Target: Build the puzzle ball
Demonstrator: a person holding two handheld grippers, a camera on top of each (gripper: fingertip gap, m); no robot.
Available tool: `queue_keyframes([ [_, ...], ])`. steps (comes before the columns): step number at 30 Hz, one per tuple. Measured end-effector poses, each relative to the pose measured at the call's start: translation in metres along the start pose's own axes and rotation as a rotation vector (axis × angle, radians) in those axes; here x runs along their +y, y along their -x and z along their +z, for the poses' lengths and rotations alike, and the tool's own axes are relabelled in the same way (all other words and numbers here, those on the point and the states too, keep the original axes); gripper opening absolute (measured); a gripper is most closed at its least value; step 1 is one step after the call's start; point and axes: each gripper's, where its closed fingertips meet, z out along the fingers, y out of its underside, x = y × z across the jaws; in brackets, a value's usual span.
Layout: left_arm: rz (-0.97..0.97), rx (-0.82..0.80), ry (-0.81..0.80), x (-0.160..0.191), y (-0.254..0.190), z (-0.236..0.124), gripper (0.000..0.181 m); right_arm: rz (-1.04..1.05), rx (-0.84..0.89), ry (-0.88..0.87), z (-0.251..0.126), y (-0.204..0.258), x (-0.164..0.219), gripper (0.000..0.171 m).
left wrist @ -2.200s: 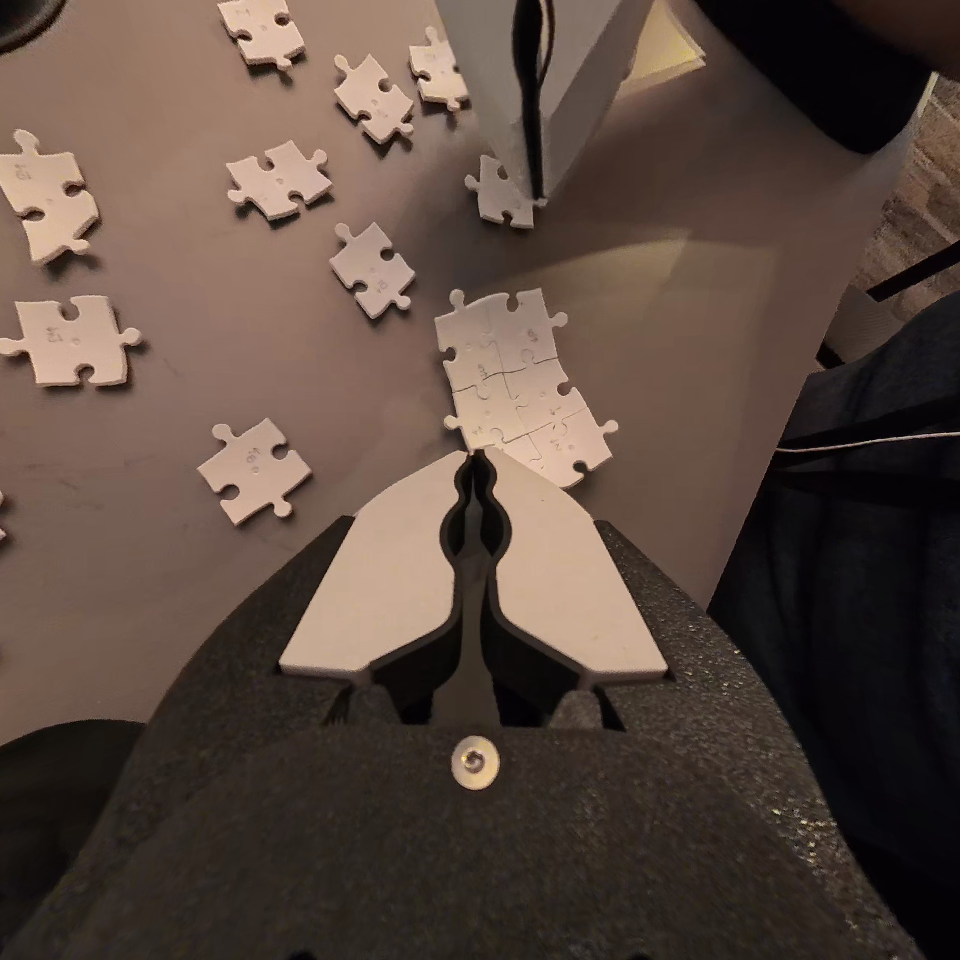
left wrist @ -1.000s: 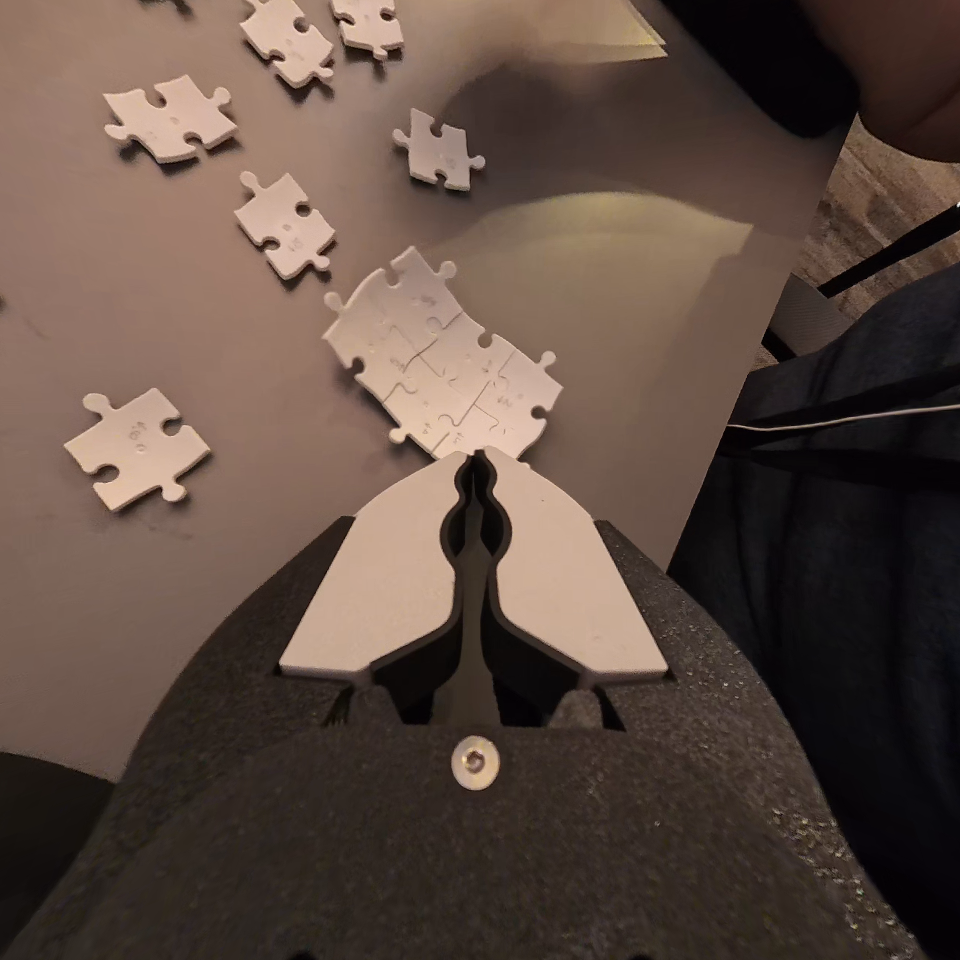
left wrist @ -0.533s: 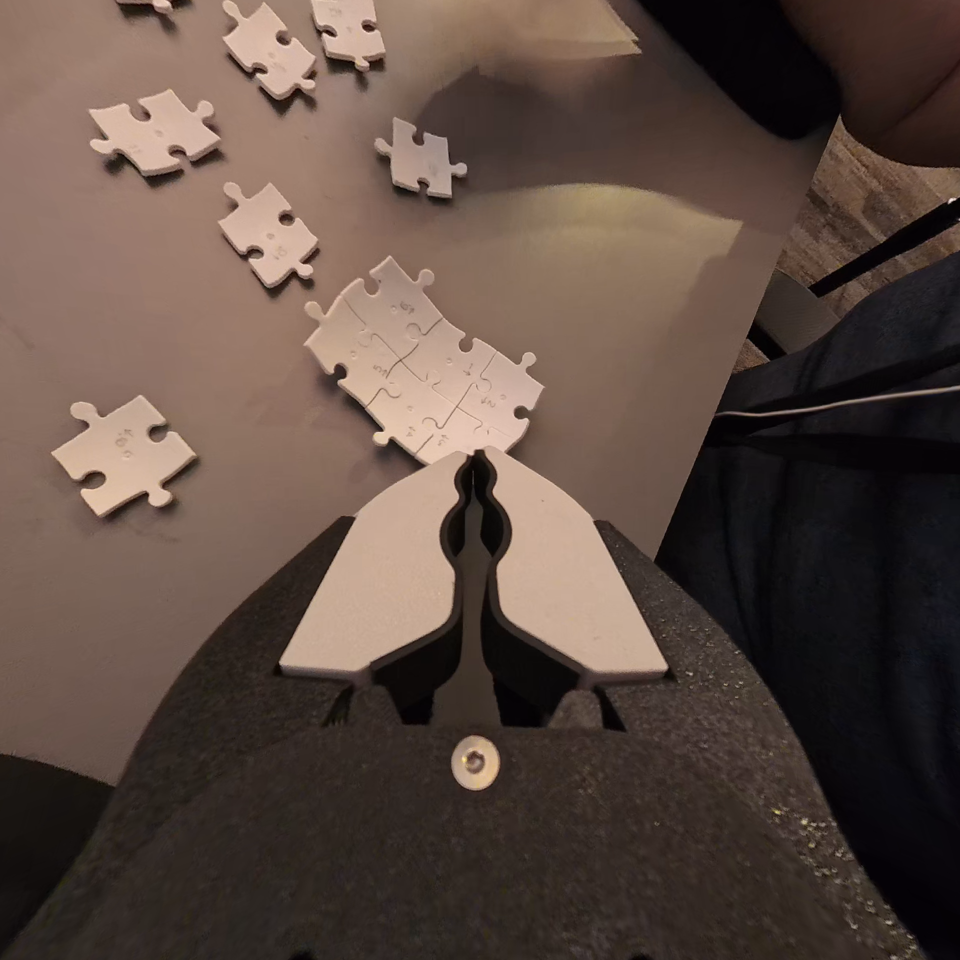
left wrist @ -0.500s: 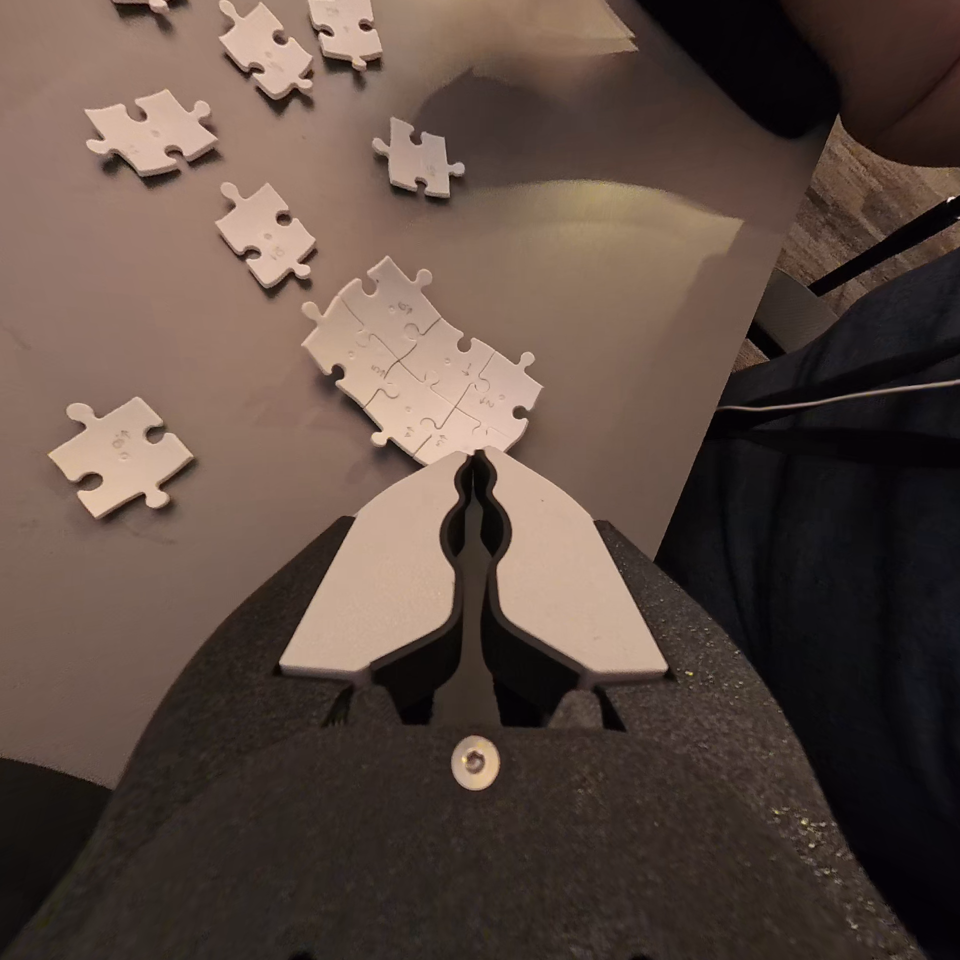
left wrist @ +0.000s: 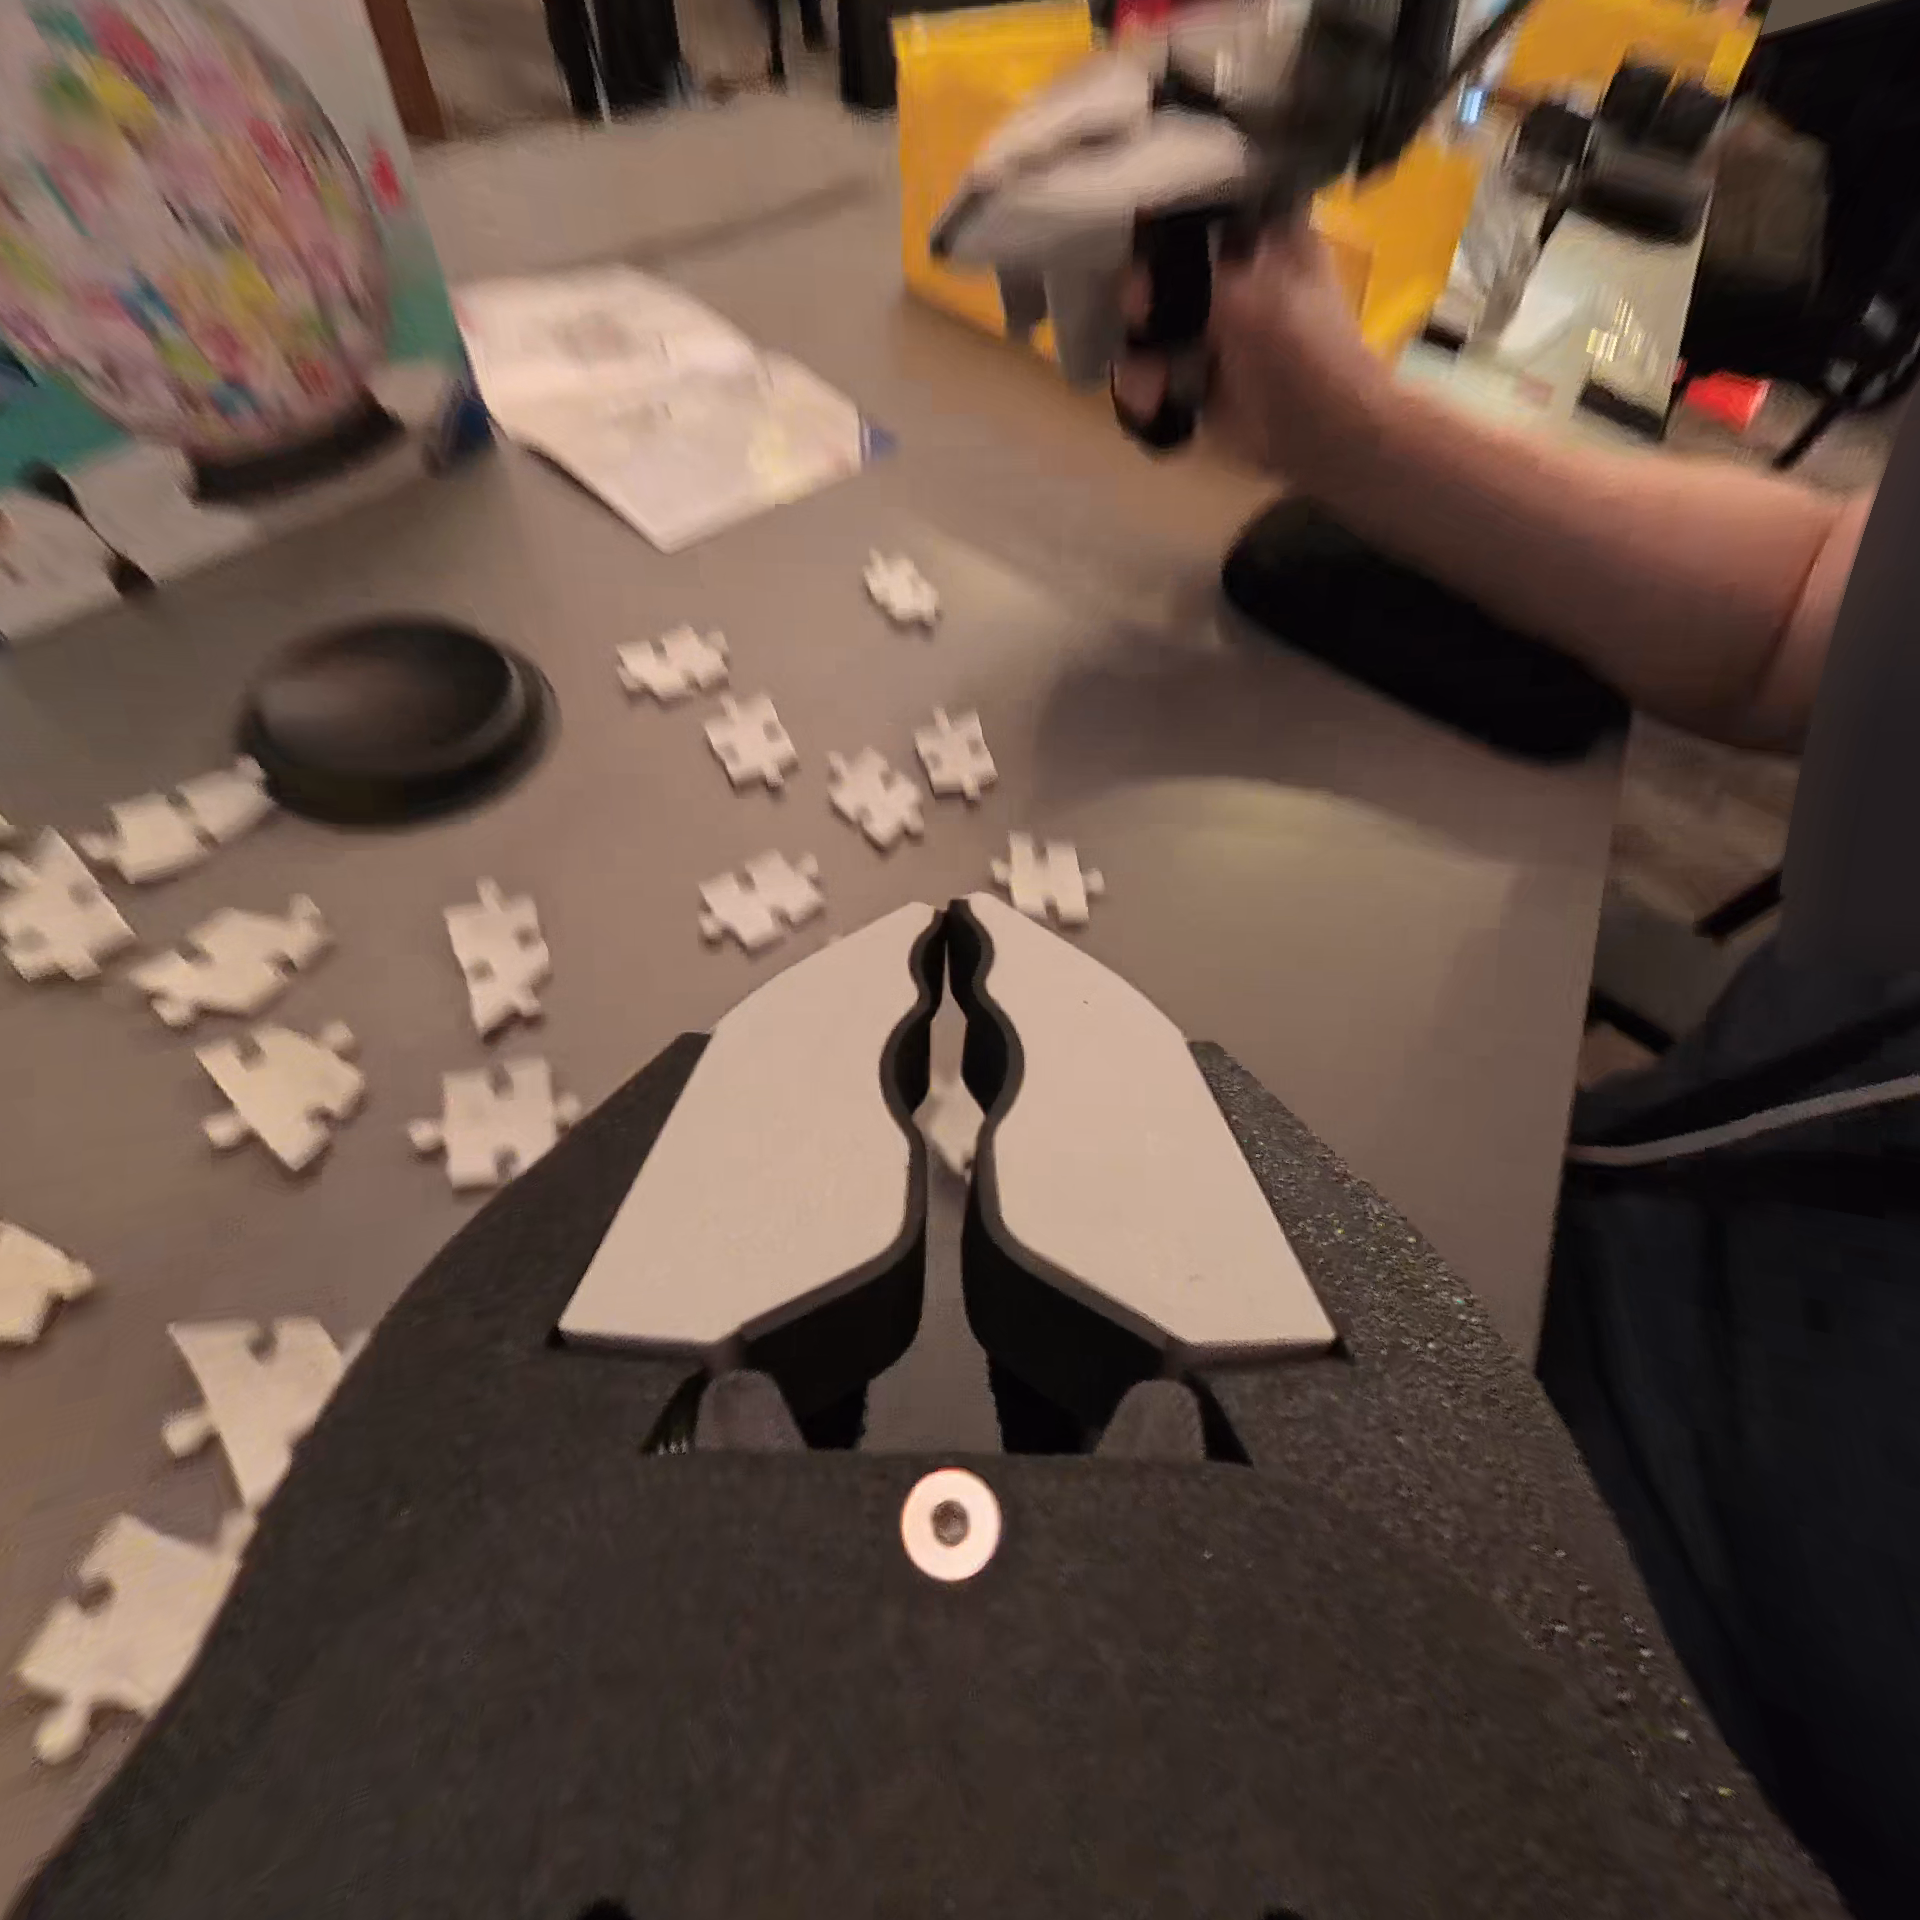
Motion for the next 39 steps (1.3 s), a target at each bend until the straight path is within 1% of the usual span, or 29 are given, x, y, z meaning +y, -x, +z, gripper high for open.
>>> queue_keyframes([
  [3,0.004,-0.006,-0.107,-0.033,0.013,0.008,0.0,0.014,-0.017,0.013,0.008,0.003,0.01,0.014],
  [6,0.008,-0.021,-0.106,-0.046,0.025,0.02,0.004,0.045,-0.055,0.067,0.019,0.01,0.024,0.025],
  [11,0.006,-0.051,-0.106,-0.052,0.042,0.037,0.009,0.063,-0.074,0.089,0.026,0.014,0.031,0.032],
  [14,0.007,-0.116,-0.107,-0.045,0.057,0.039,0.009,0.063,-0.017,0.057,0.021,0.001,0.026,0.034],
  [16,-0.031,-0.138,-0.126,-0.039,0.063,0.04,0.007,0.08,0.034,0.024,0.015,-0.012,0.022,0.036],
  [18,-0.069,-0.163,-0.14,-0.032,0.067,0.038,0.006,0.12,0.066,0.008,0.011,-0.024,0.023,0.036],
  [22,-0.105,-0.244,-0.154,-0.025,0.081,0.031,0.002,0.188,0.07,0.062,0.014,-0.032,0.038,0.035],
  [28,-0.193,-0.22,-0.188,-0.026,0.082,0.024,0.0,0.133,0.08,0.156,0.018,-0.034,0.053,0.03],
  [39,-0.209,-0.334,-0.294,-0.038,0.096,0.0,0.0,0.163,0.0,0.185,0.022,-0.024,0.057,0.022],
])
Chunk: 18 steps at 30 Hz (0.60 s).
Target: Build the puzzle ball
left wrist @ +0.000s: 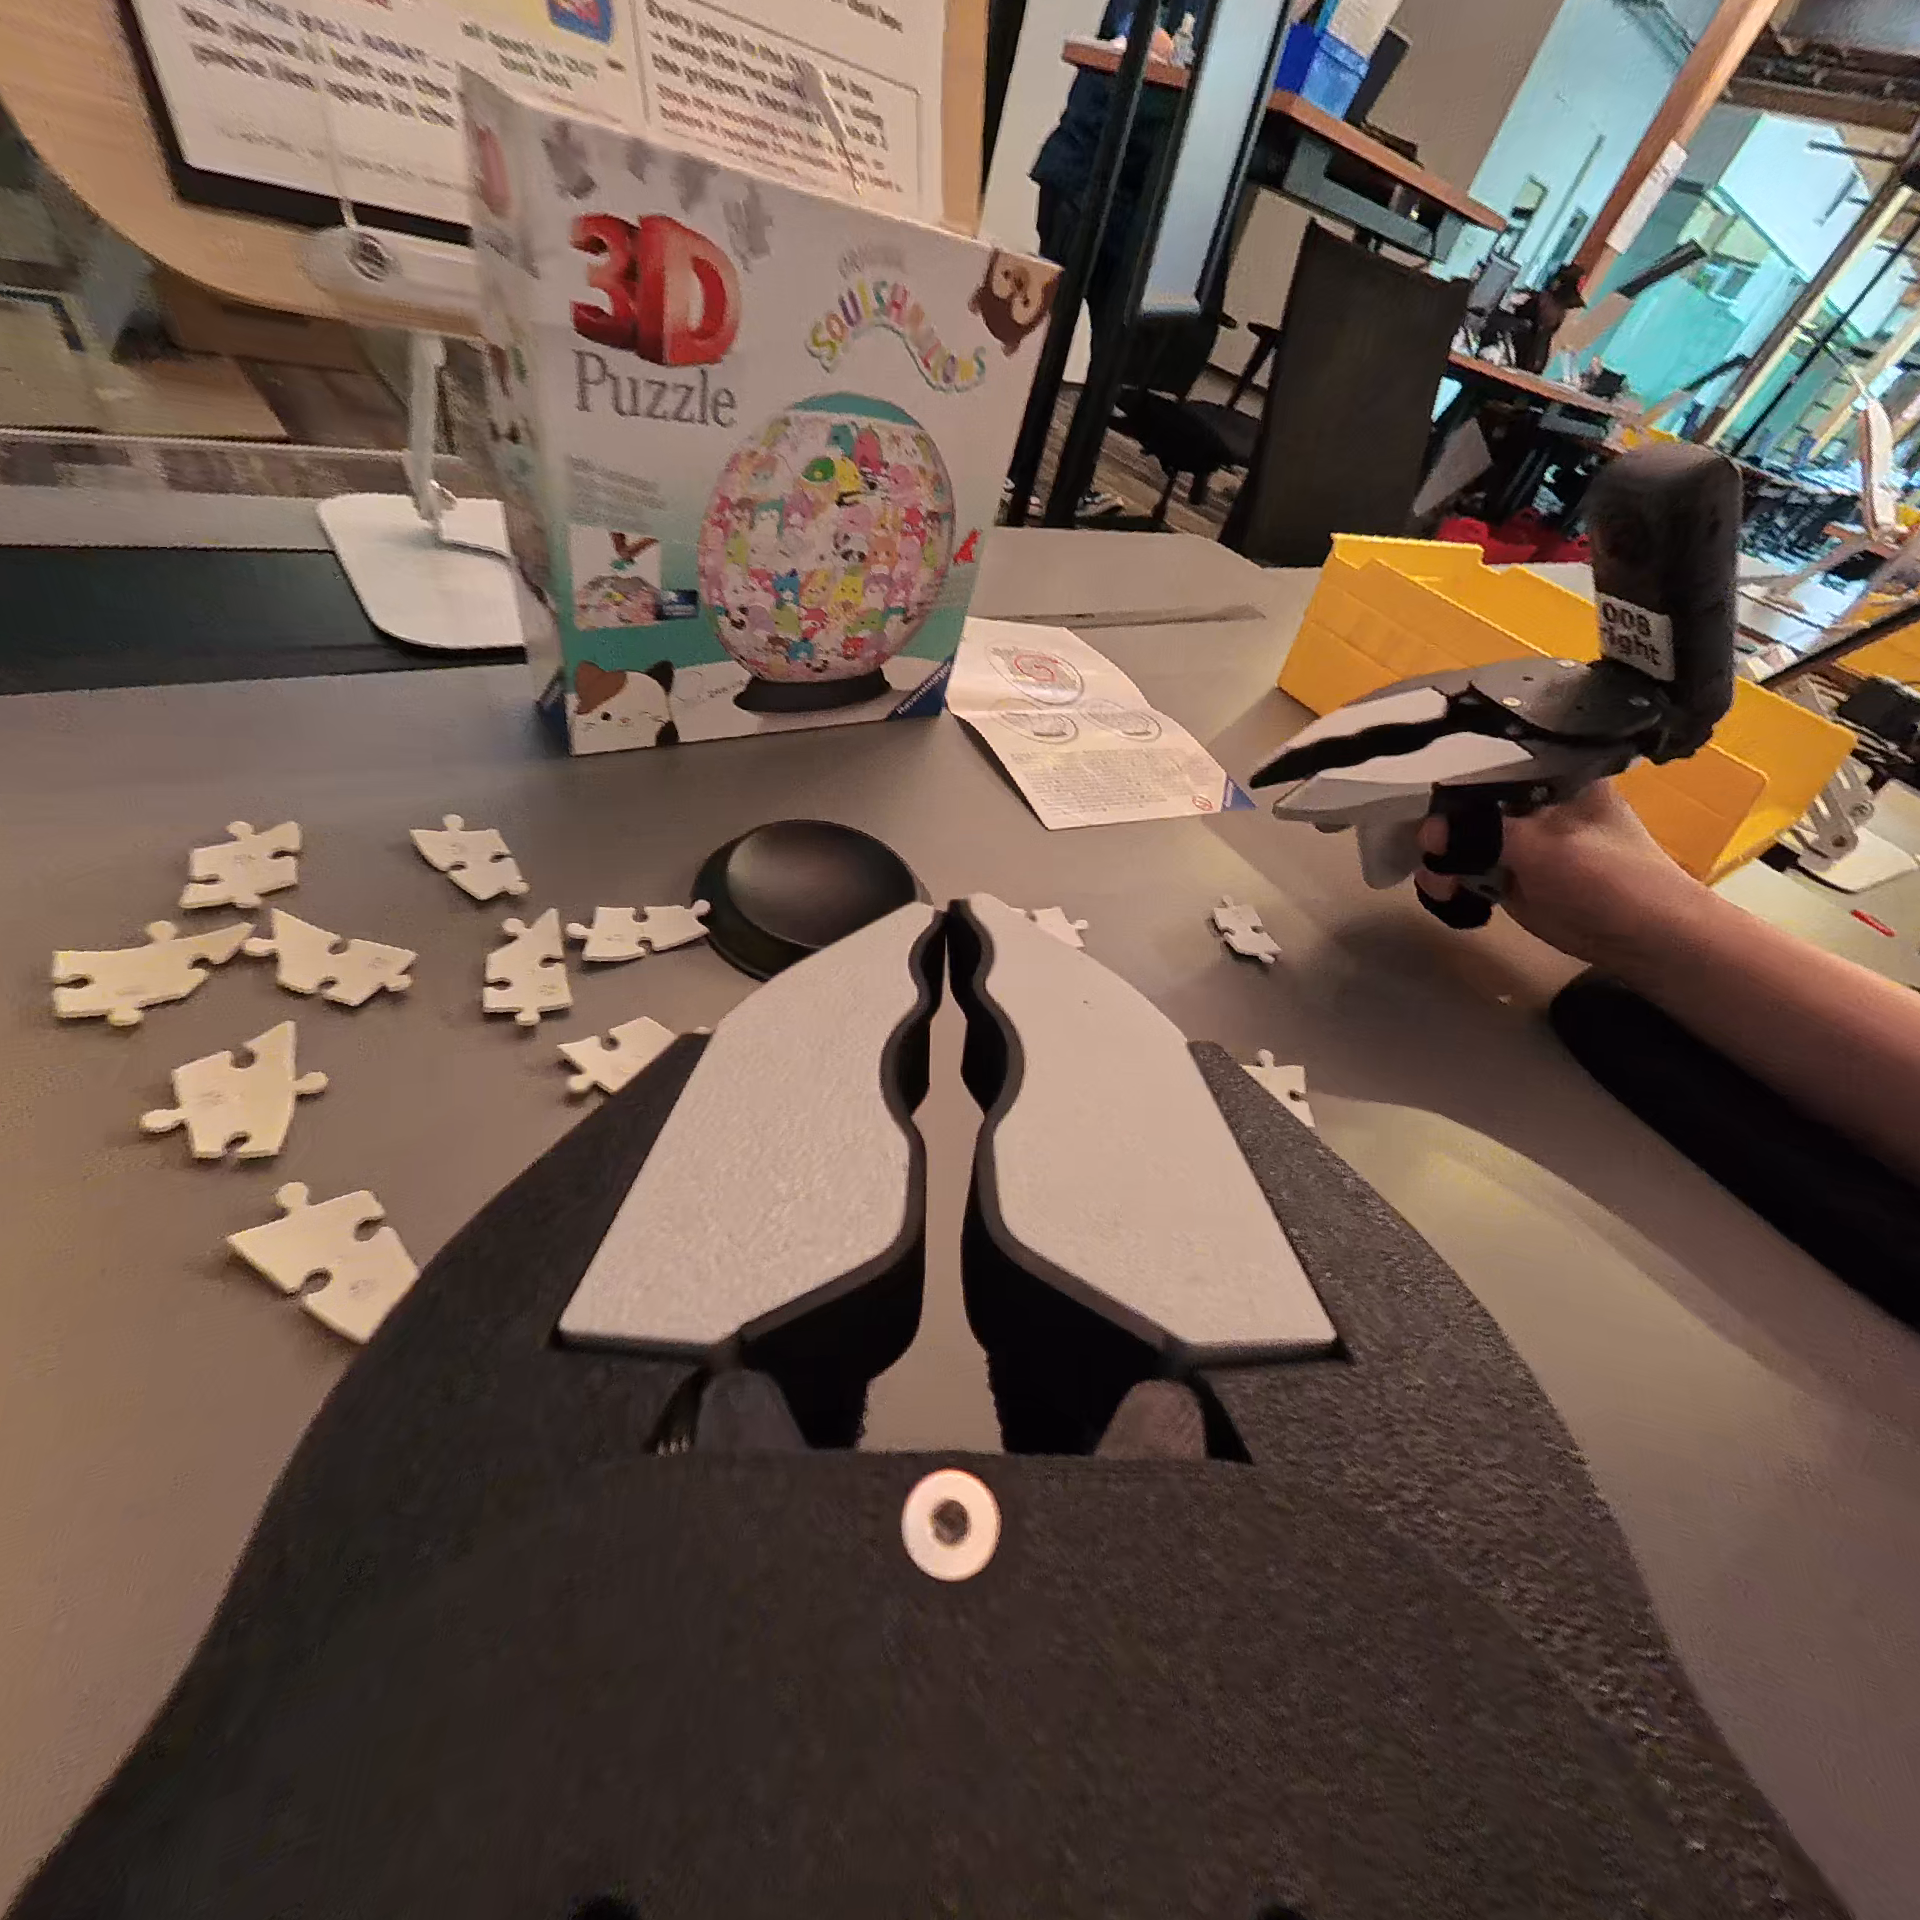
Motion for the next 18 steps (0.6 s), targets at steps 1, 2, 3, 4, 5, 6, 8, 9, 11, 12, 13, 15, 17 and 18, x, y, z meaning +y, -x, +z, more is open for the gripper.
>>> queue_keyframes([
  [1,-0.002,-0.011,-0.006,-0.001,0.002,-0.001,0.0,-0.005,0.004,-0.009,-0.001,0.0,-0.002,0.018],
  [2,-0.007,-0.015,-0.01,-0.002,0.004,-0.002,0.0,-0.023,0.018,-0.035,-0.005,0.0,-0.008,0.009],
  [3,-0.013,-0.017,-0.017,-0.003,0.005,-0.002,0.0,-0.052,0.04,-0.08,-0.011,-0.001,-0.016,0.003],
  [4,-0.017,-0.018,-0.024,-0.004,0.005,-0.003,0.001,-0.077,0.063,-0.127,-0.017,-0.003,-0.024,0.001],
  [5,-0.02,-0.015,-0.026,-0.004,0.005,-0.003,0.001,-0.089,0.079,-0.165,-0.023,-0.004,-0.03,0.001],
  [6,-0.02,-0.012,-0.028,-0.005,0.005,-0.004,0.001,-0.088,0.078,-0.19,-0.026,-0.004,-0.033,0.001],
  [8,-0.012,-0.014,-0.019,-0.004,0.006,-0.003,0.001,-0.045,0.025,-0.191,-0.025,0.0,-0.032,0.001],
  [9,-0.01,-0.01,-0.012,-0.004,0.005,-0.004,0.001,-0.016,-0.032,-0.177,-0.02,0.006,-0.029,0.001],
  [11,-0.005,0.003,-0.019,-0.007,0.003,-0.005,0.001,0.041,-0.168,-0.14,-0.004,0.027,-0.024,0.006],
  [12,0.002,0.003,-0.027,-0.008,0.002,-0.005,0.001,0.052,-0.21,-0.125,0.006,0.037,-0.024,0.014],
  [13,0.011,0.001,-0.03,-0.009,0.003,-0.006,0.001,0.054,-0.239,-0.084,0.019,0.045,-0.022,0.026],
  [15,0.029,-0.011,-0.03,-0.009,0.004,-0.005,0.0,0.043,-0.3,0.083,0.046,0.061,-0.009,0.04],
  [17,0.046,-0.008,-0.014,-0.006,0.003,-0.002,0.0,-0.031,-0.385,0.192,0.064,0.074,-0.002,0.039],
  [18,0.048,0.009,-0.008,-0.005,0.0,0.0,0.0,-0.098,-0.419,0.253,0.07,0.077,0.002,0.039],
])
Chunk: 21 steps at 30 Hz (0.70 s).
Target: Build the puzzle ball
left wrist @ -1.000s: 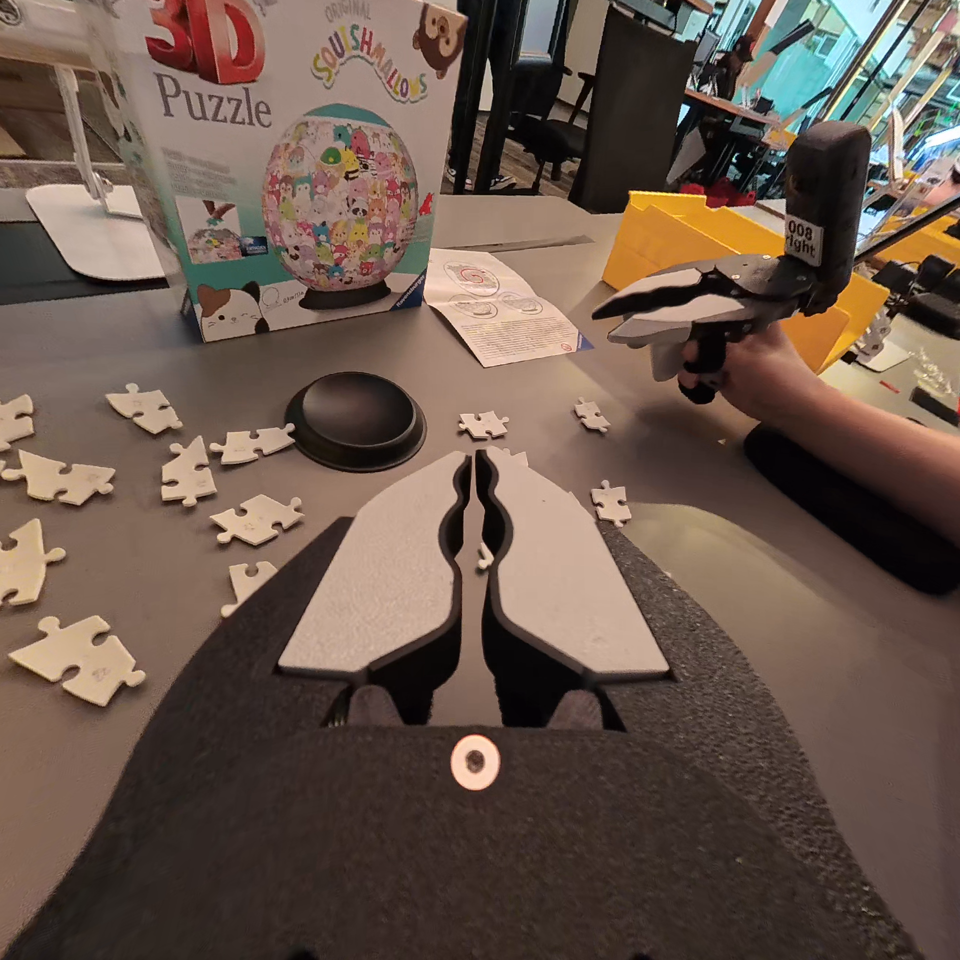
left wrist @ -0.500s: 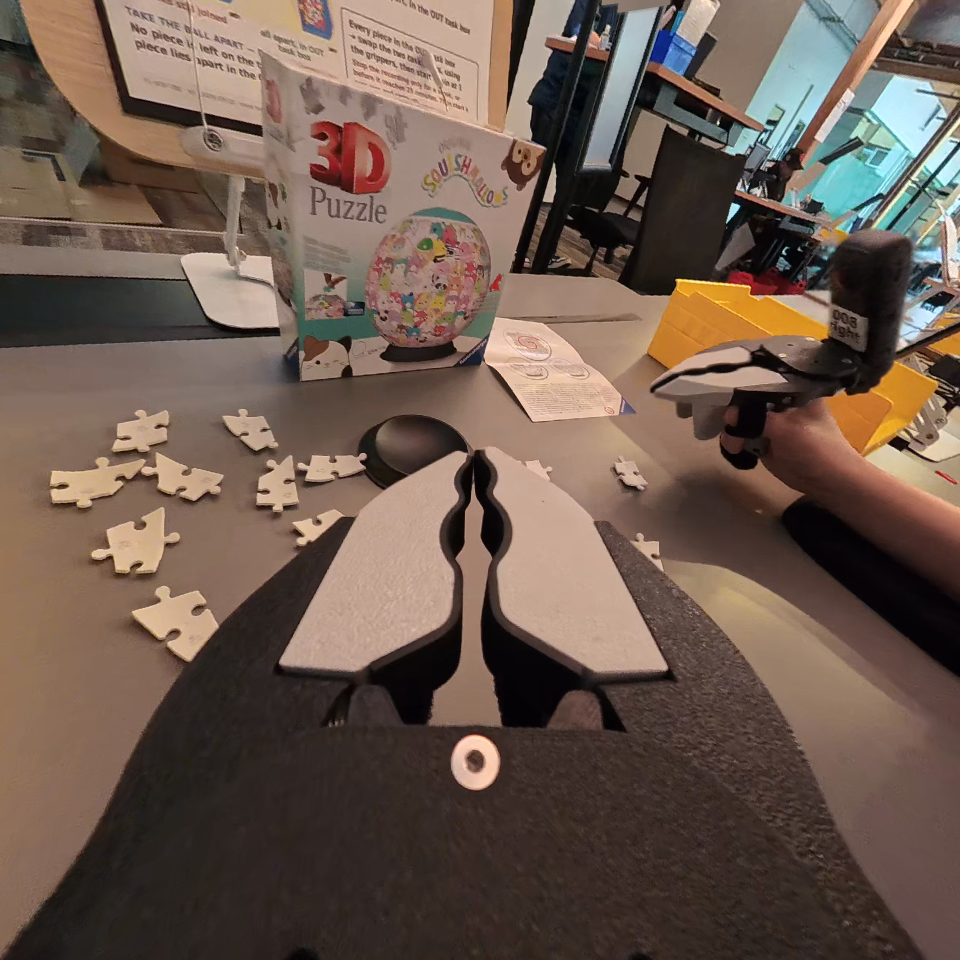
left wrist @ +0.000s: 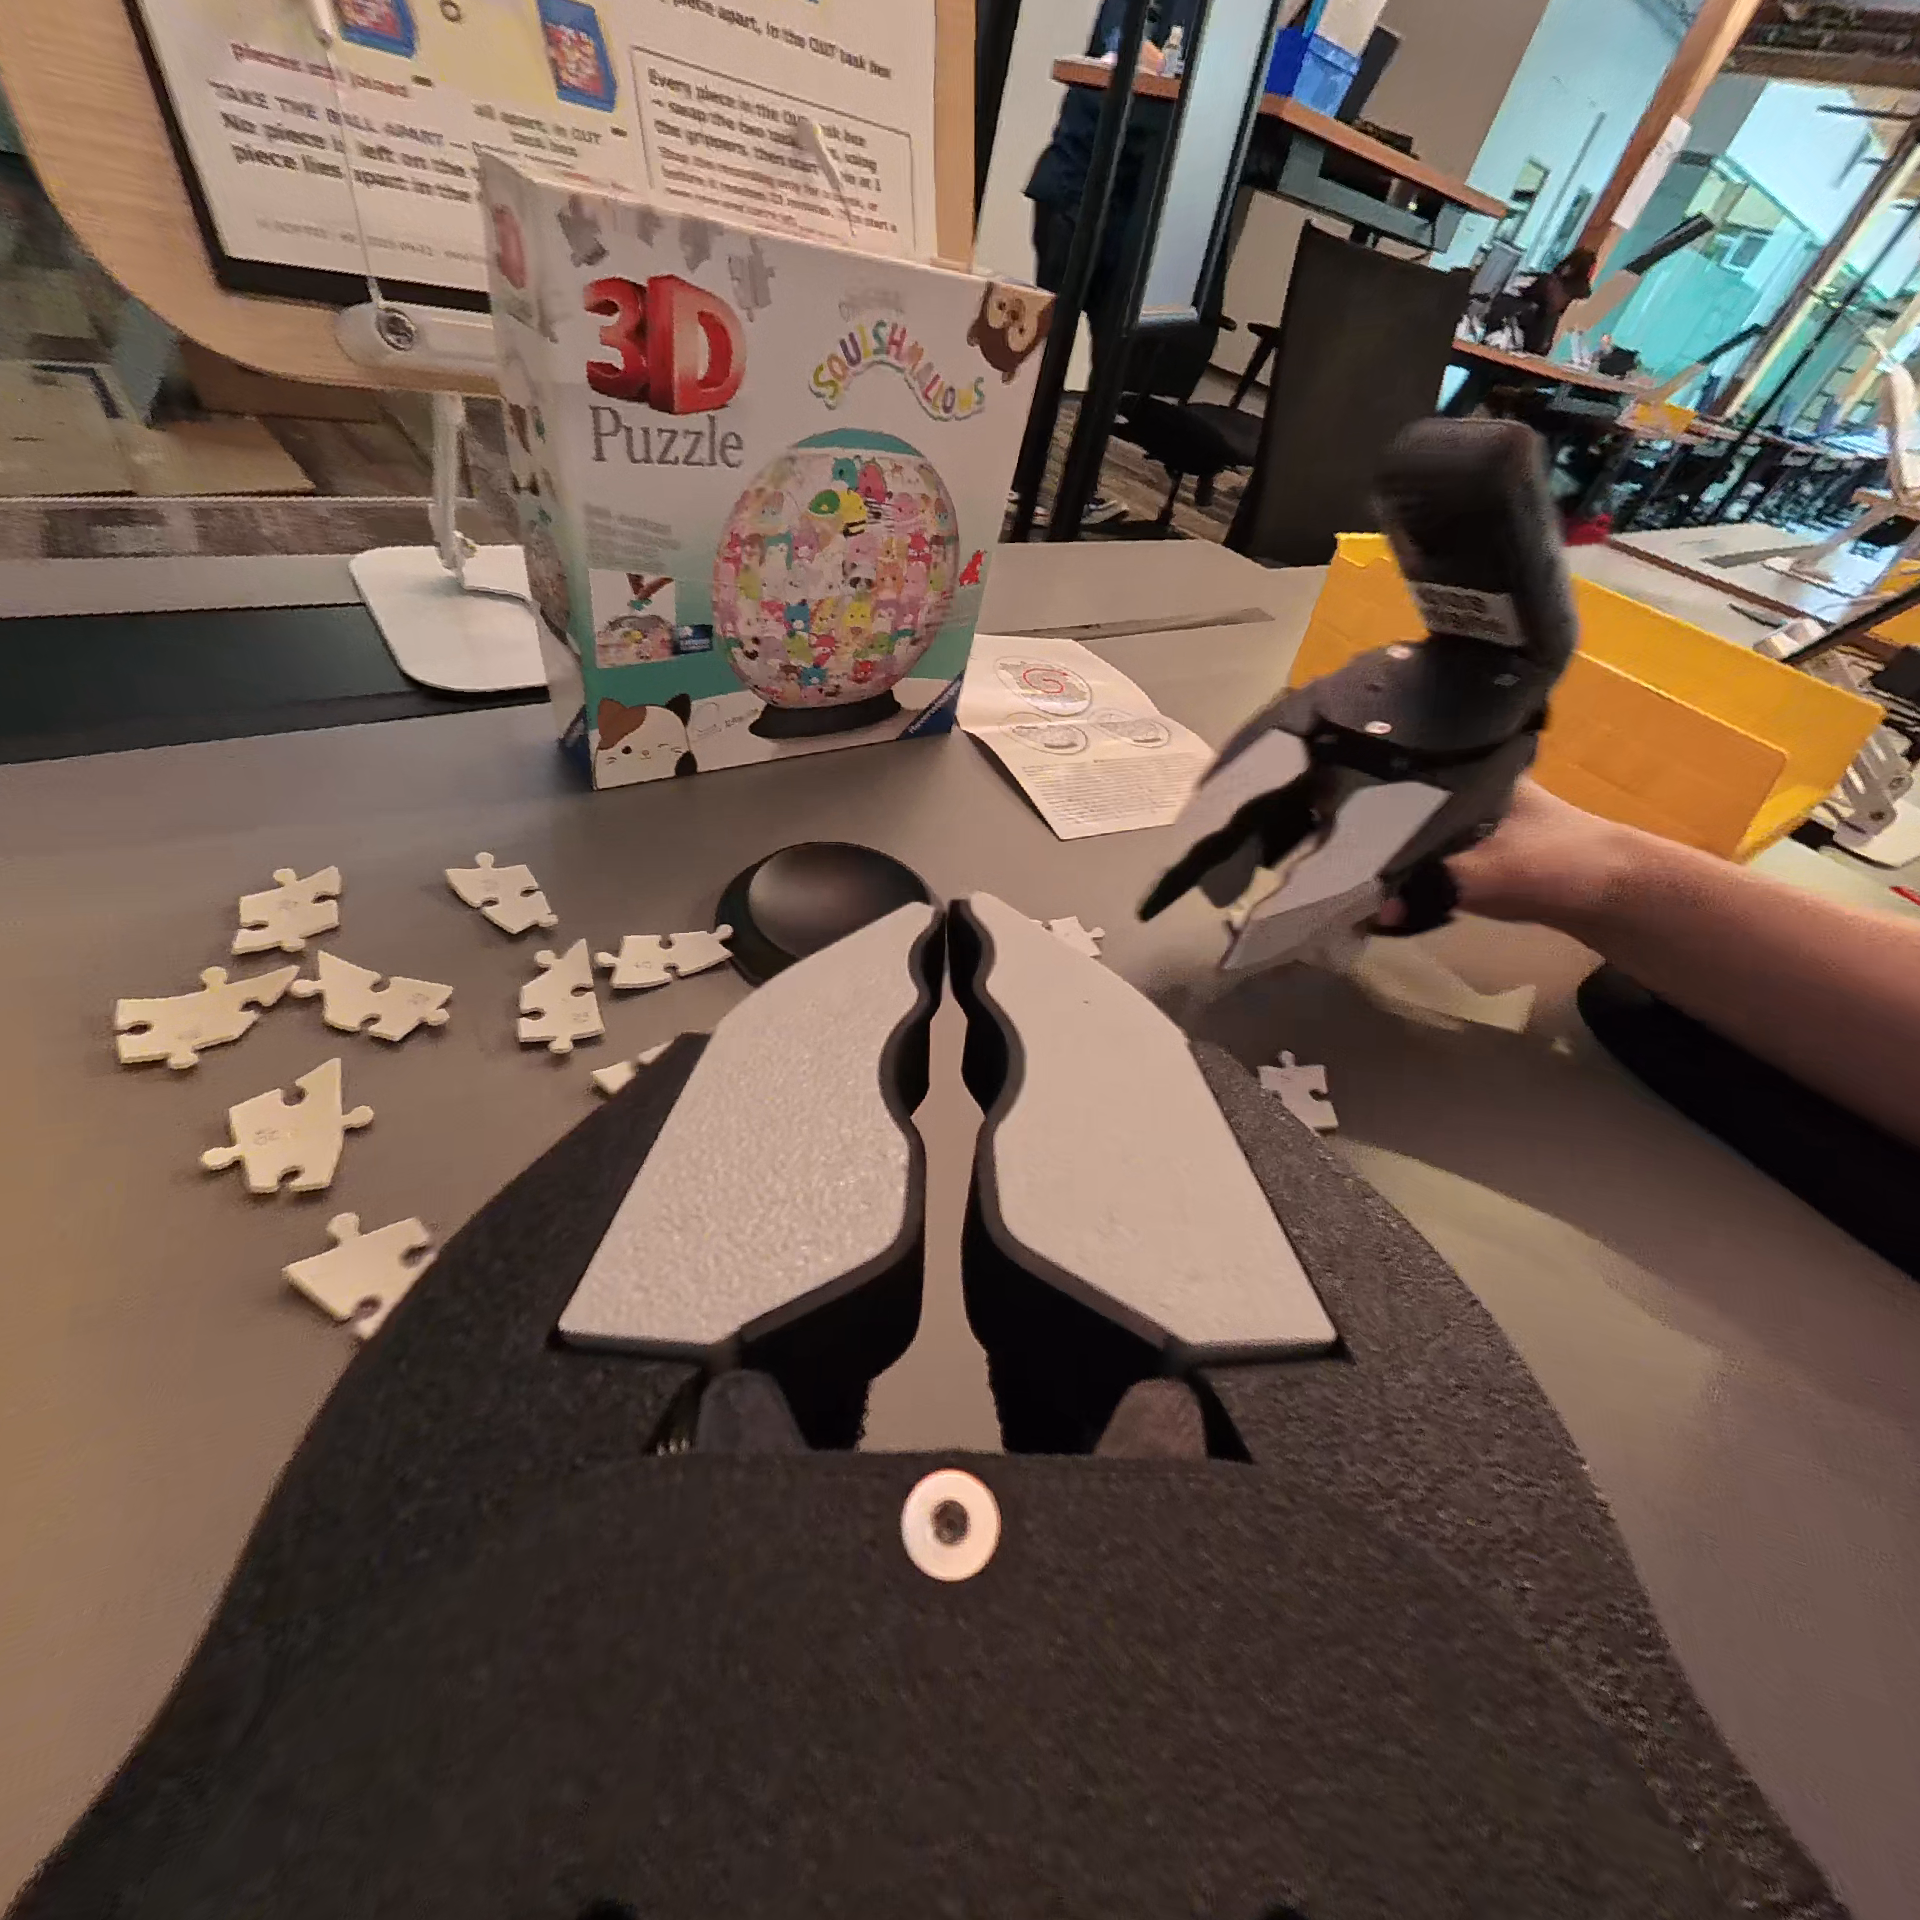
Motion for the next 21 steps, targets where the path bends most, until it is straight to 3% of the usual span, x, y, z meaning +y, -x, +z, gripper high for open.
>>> queue_keyframes([
  [2,0.005,0.037,0.012,0.003,-0.008,0.003,0.0,-0.101,-0.003,0.099,0.007,-0.009,0.001,0.037],
  [6,0.063,0.049,0.055,0.012,-0.015,0.008,0.0,-0.063,-0.154,0.219,0.014,-0.006,0.001,0.038],
  [9,0.081,0.07,0.074,0.016,-0.02,0.01,0.0,-0.151,-0.145,0.344,0.023,-0.012,0.015,0.041],
  [14,0.055,0.099,0.086,0.018,-0.023,0.012,0.0,-0.254,-0.156,0.386,0.034,-0.004,0.018,0.042],
  [17,0.045,0.104,0.083,0.017,-0.022,0.011,0.0,-0.318,-0.121,0.397,0.034,-0.006,0.02,0.026],
  [21,0.036,0.101,0.084,0.018,-0.02,0.01,0.0,-0.351,-0.117,0.372,0.033,-0.003,0.021,0.018],
])
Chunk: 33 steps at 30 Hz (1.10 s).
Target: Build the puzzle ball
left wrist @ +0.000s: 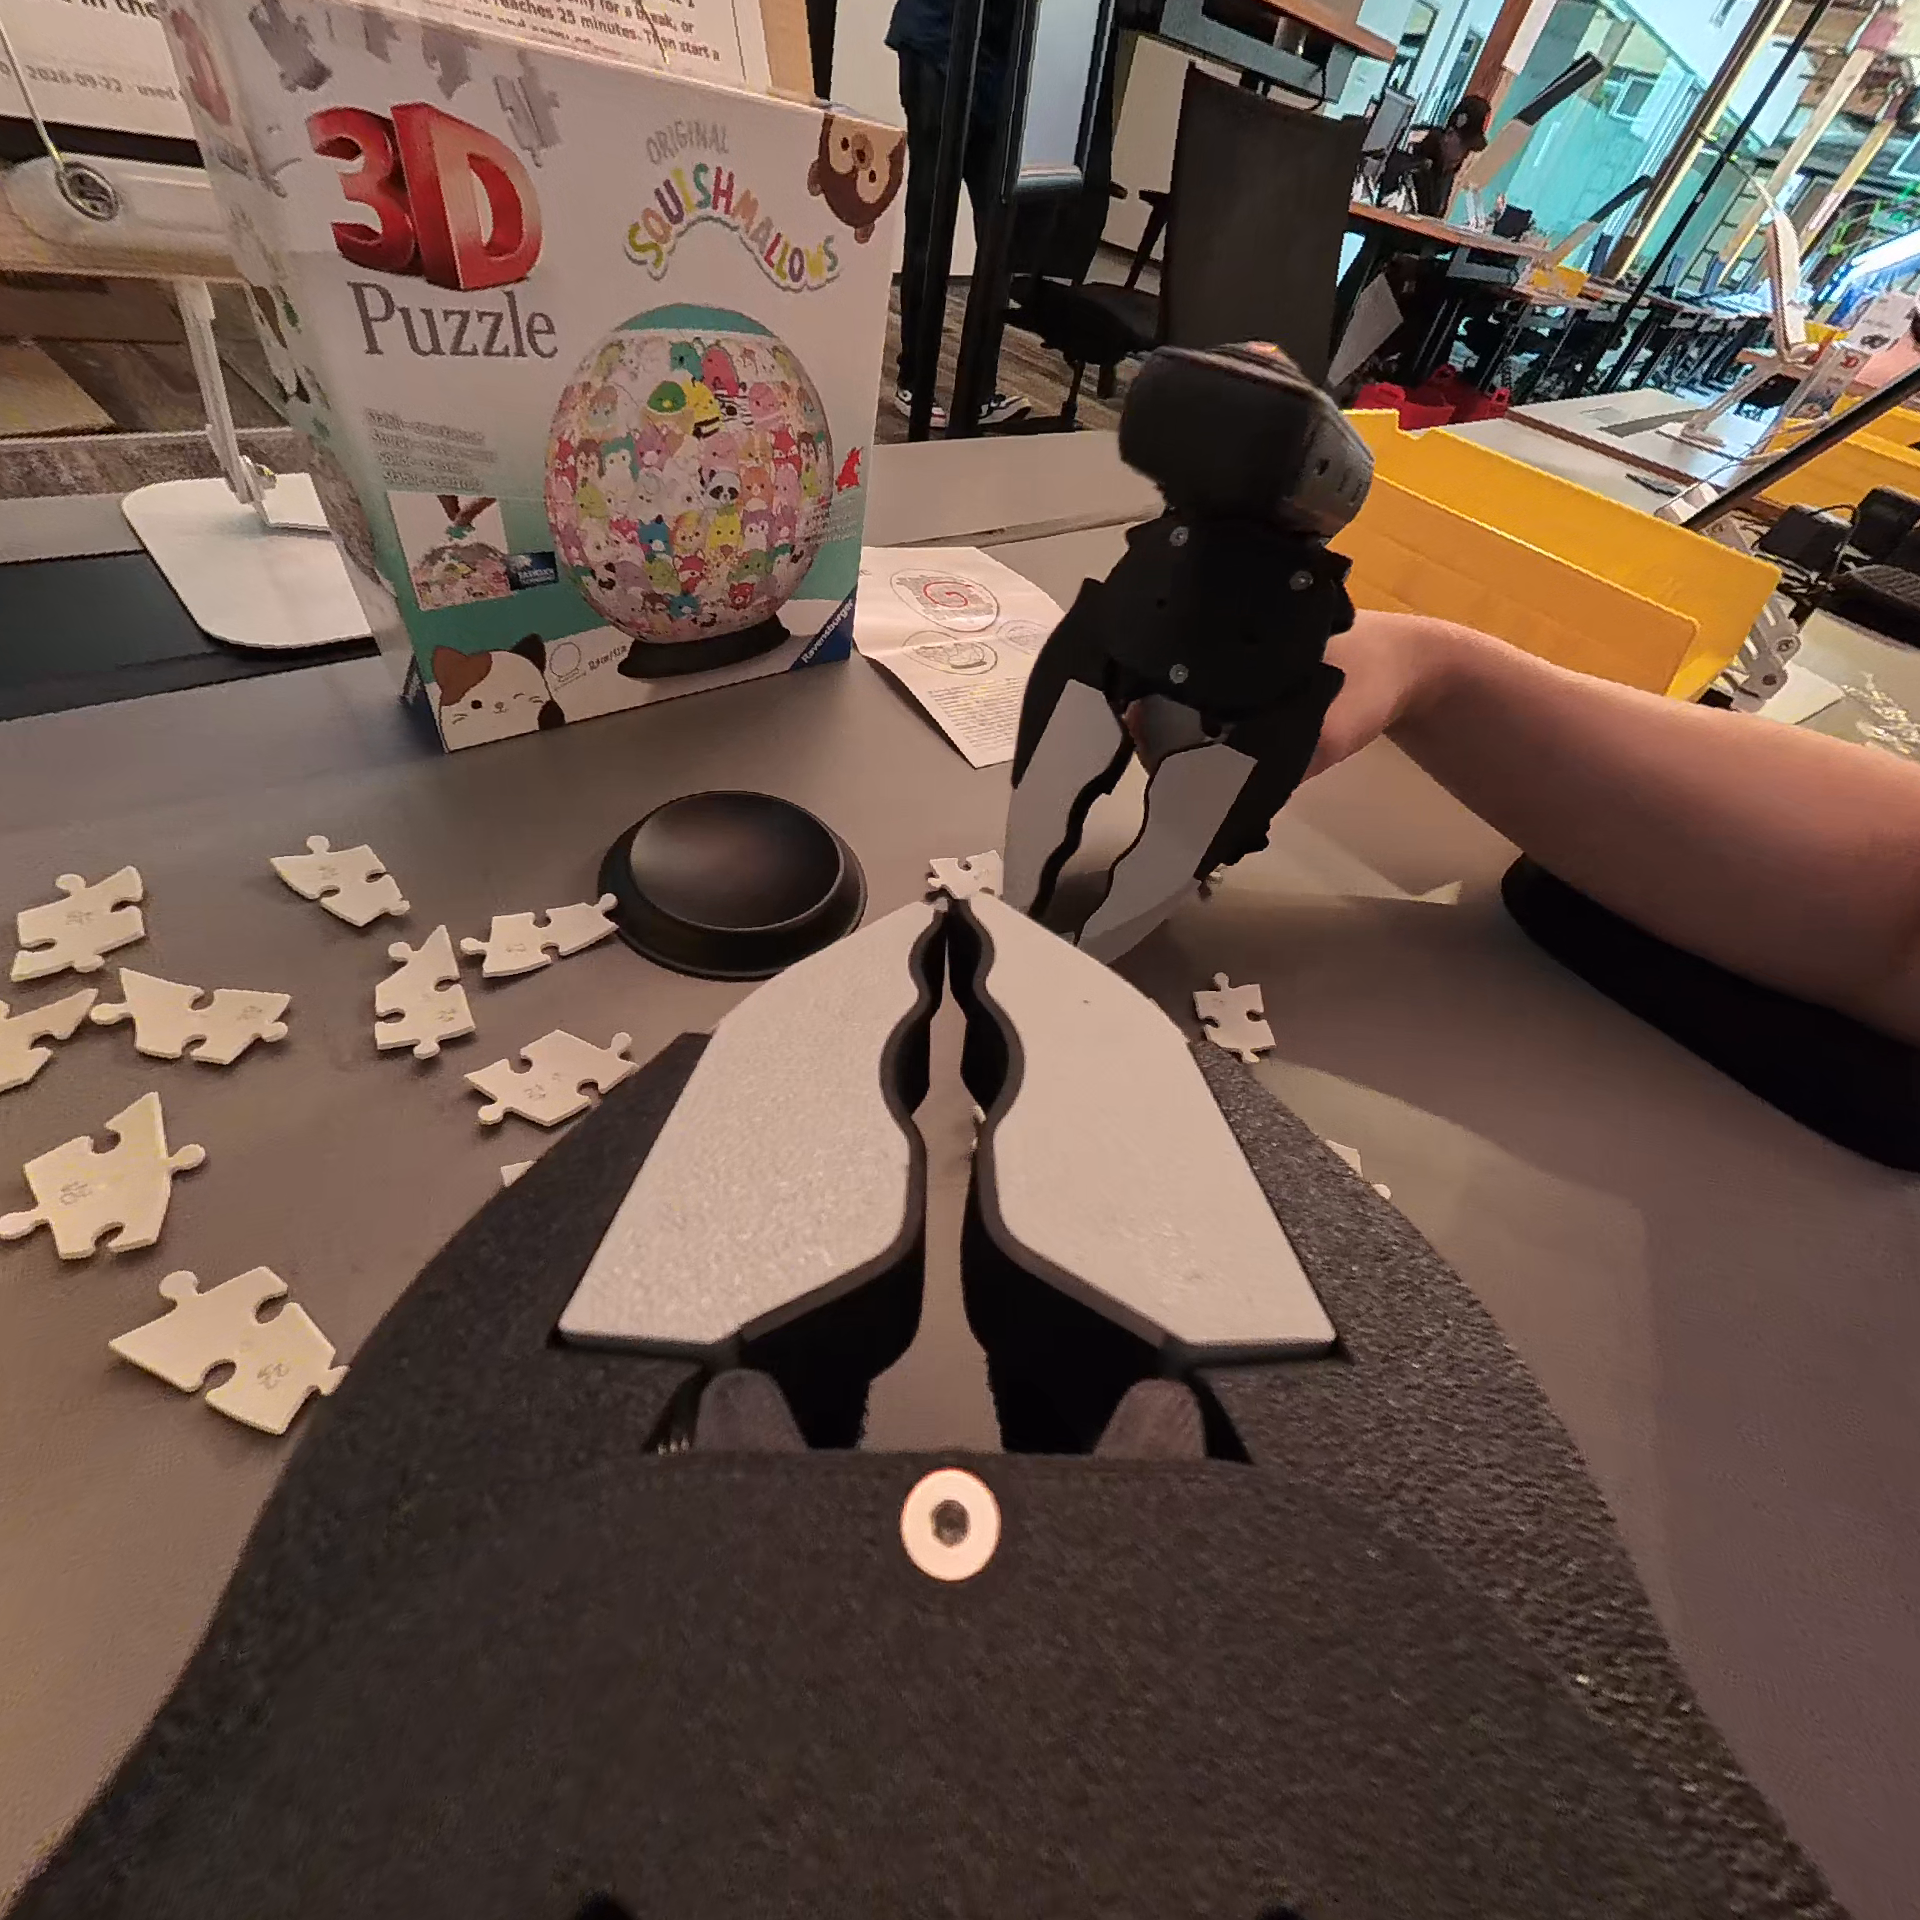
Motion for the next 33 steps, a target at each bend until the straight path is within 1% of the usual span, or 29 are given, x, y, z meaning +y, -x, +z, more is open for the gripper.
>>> queue_keyframes([
  [5,-0.012,0.012,-0.001,0.0,-0.001,0.0,0.0,-0.022,0.026,-0.041,-0.006,0.002,-0.005,0.008],
  [10,-0.004,0.015,0.01,0.003,-0.003,0.002,0.0,0.0,0.014,-0.101,-0.013,0.007,-0.011,0.004],
  [13,-0.007,0.027,0.031,0.007,-0.004,0.005,0.0,0.045,0.011,-0.126,-0.017,0.008,-0.013,0.003],
  [17,-0.011,0.06,0.096,0.019,-0.009,0.012,0.0,0.172,-0.025,-0.163,-0.019,0.006,-0.016,0.003],
  [20,-0.044,0.118,0.145,0.03,-0.017,0.019,0.004,0.31,-0.098,-0.25,-0.024,0.01,-0.031,0.003],
  [22,-0.094,0.177,0.153,0.034,-0.026,0.023,0.009,0.394,-0.184,-0.324,-0.029,0.019,-0.048,0.003],
  [24,-0.154,0.241,0.154,0.035,-0.034,0.025,0.015,0.447,-0.223,-0.381,-0.032,0.024,-0.063,0.003],
  [28,-0.224,0.315,0.135,0.033,-0.043,0.026,0.016,0.491,-0.226,-0.452,-0.036,0.026,-0.079,0.003],
  [31,-0.233,0.311,0.134,0.033,-0.042,0.026,0.015,0.534,-0.226,-0.53,-0.04,0.024,-0.09,0.003],
  [33,-0.232,0.308,0.124,0.032,-0.041,0.025,0.01,0.539,-0.229,-0.568,-0.042,0.024,-0.095,0.003],
])
